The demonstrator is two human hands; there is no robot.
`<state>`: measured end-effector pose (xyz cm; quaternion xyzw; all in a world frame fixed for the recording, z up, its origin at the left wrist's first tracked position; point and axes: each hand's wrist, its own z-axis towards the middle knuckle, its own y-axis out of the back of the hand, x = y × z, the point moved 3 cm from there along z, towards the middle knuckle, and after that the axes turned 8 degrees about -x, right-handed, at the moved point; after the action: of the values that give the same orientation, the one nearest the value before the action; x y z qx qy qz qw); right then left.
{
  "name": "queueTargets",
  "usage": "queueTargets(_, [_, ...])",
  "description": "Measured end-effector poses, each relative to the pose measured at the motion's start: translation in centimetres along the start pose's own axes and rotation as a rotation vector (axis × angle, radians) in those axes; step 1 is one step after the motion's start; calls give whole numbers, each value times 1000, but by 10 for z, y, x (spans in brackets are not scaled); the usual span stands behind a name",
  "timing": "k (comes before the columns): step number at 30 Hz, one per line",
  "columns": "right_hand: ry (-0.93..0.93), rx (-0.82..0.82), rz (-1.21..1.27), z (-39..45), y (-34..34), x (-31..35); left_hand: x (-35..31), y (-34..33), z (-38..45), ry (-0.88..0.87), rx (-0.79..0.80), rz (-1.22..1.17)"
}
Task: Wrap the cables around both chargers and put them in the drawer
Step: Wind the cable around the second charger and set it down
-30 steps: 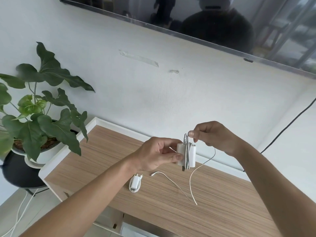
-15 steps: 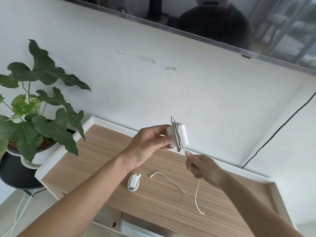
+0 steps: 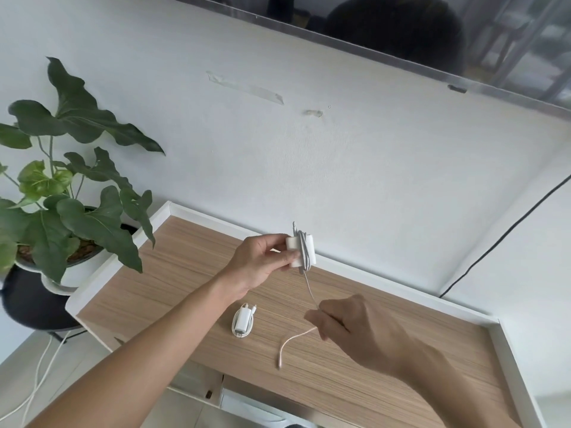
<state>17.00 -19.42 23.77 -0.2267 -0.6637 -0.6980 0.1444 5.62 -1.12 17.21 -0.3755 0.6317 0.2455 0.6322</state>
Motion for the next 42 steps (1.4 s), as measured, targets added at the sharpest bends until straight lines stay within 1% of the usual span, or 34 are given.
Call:
queueTargets(2, [71,2,-69,2,18,15,4,-1,-3,4,11,85])
queueTargets(4, [93,-6,-76,6,37,26,9,-2,-7,5,20,176])
queueTargets(7, [54,-9,-61,13,61,35,13,-6,-11,15,33,198])
queueTargets(12, [-27,-5,19,32,85,30,13,-18,-14,-37,100,284])
queueTargets(16, [-86,-69,76,53,96,9,9,-27,-21,-51,192,267])
queueTargets(20, [-101,-87,103,74,99,-19,-3,-34,-31,-99,277,233])
queueTargets(24, [-227,-115,282,80,99,-41,-14,-41,-42,-81,365,103])
queueTargets(26, [-320,-107,320,81,91,-56,-17,-43,-44,-77,396,22])
queueTargets(31, [-486,-79,479,68,50,-95,-28,-48,-44,-29,348,-162])
queueTargets(35, [-531,-95,612,55,13,-106,-33,-49,-38,-30,335,-204])
queueTargets(37, [-558,-78,593,50,-4,-100,-33,-47,-35,-4,310,-252])
queueTargets(39, [-564,-71,516,45,-17,-94,-31,-43,-30,15,275,-309])
queueTargets(42, [-464,-104,351,37,-22,-77,-26,-34,-21,17,190,-339])
